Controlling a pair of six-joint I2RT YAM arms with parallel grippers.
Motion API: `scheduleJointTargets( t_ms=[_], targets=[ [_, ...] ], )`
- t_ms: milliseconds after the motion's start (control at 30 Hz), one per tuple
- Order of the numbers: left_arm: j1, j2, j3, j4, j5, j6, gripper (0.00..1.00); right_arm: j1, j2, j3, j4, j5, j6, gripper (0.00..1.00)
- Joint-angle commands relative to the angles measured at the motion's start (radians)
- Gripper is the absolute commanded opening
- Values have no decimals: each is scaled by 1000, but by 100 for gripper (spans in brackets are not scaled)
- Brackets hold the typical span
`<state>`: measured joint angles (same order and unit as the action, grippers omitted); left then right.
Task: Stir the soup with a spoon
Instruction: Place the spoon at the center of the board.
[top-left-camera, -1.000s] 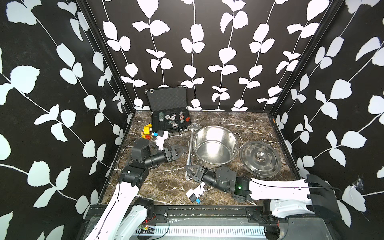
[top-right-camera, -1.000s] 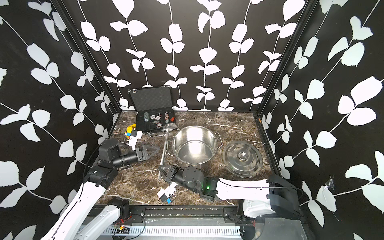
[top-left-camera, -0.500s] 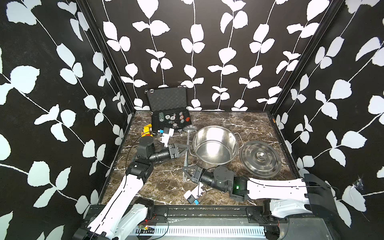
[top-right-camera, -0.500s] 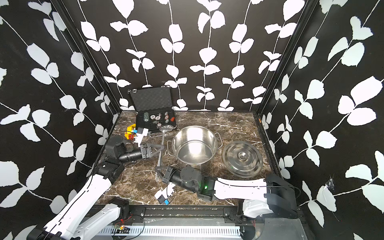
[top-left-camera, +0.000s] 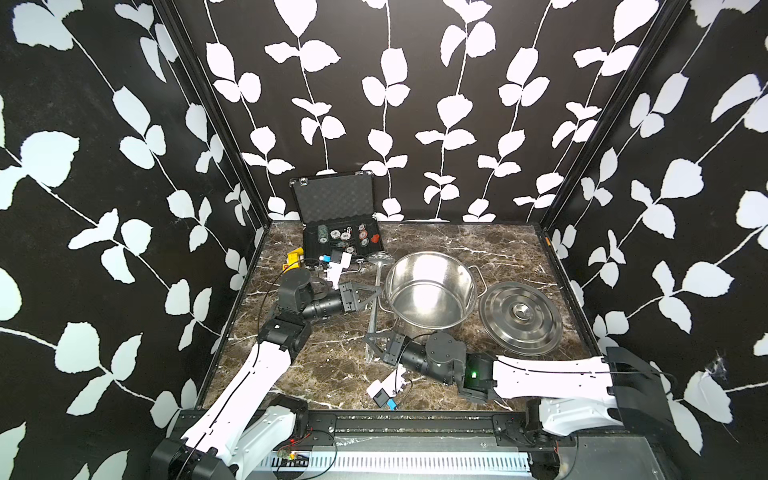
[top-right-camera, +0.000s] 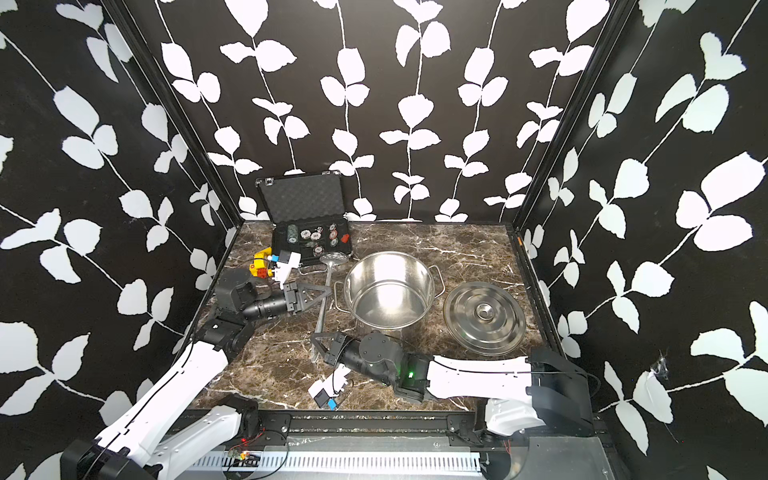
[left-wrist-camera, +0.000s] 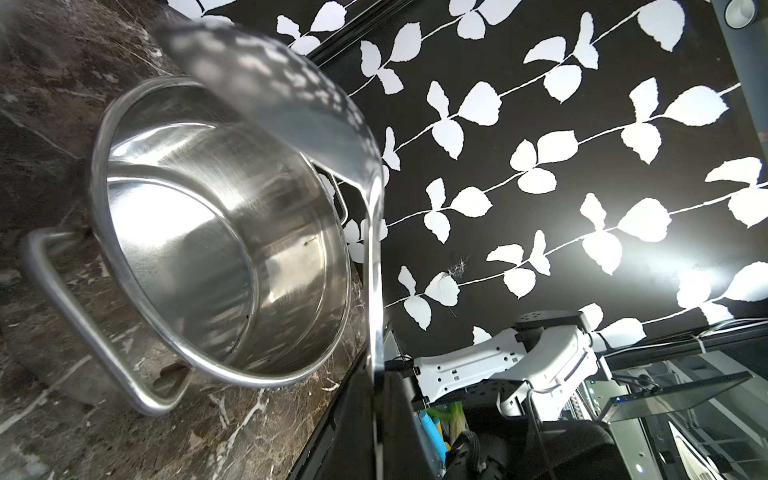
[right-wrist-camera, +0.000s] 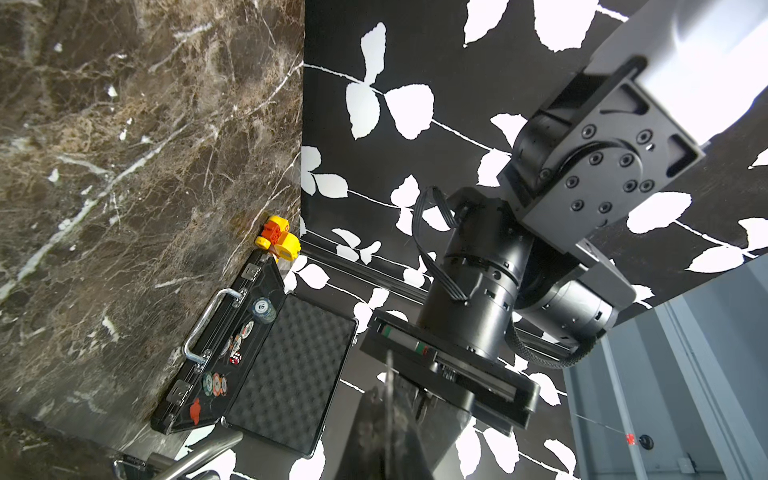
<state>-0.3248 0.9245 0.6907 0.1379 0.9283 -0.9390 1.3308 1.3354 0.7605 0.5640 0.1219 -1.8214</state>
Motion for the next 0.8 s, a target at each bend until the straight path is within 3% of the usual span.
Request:
scheduleJointTargets(
  t_ms=[0,100,200,267,400,500,767],
  targets=[
    [-3,-19,15,-23,-22,73,0,7,0,22,68,42,24,16],
    [-2,-66,47,-256,-148,231,0,-2,-15,7,120,124,83,45],
    [7,-120,49,-429,-283,374,0,-39,-71,9,95,263,239,73],
    [17,-142,21,-458,-346,401,0,-68,-129,12,28,329,365,81],
    [20,-150,-29,-488,-467,458,0,-156,-319,16,-115,400,690,86],
    [20,-107,-96,-466,-560,497,0,-284,-473,5,-244,420,923,87],
    [18,213,-329,72,-517,459,0,-560,-750,-93,-398,412,1244,94]
  ],
)
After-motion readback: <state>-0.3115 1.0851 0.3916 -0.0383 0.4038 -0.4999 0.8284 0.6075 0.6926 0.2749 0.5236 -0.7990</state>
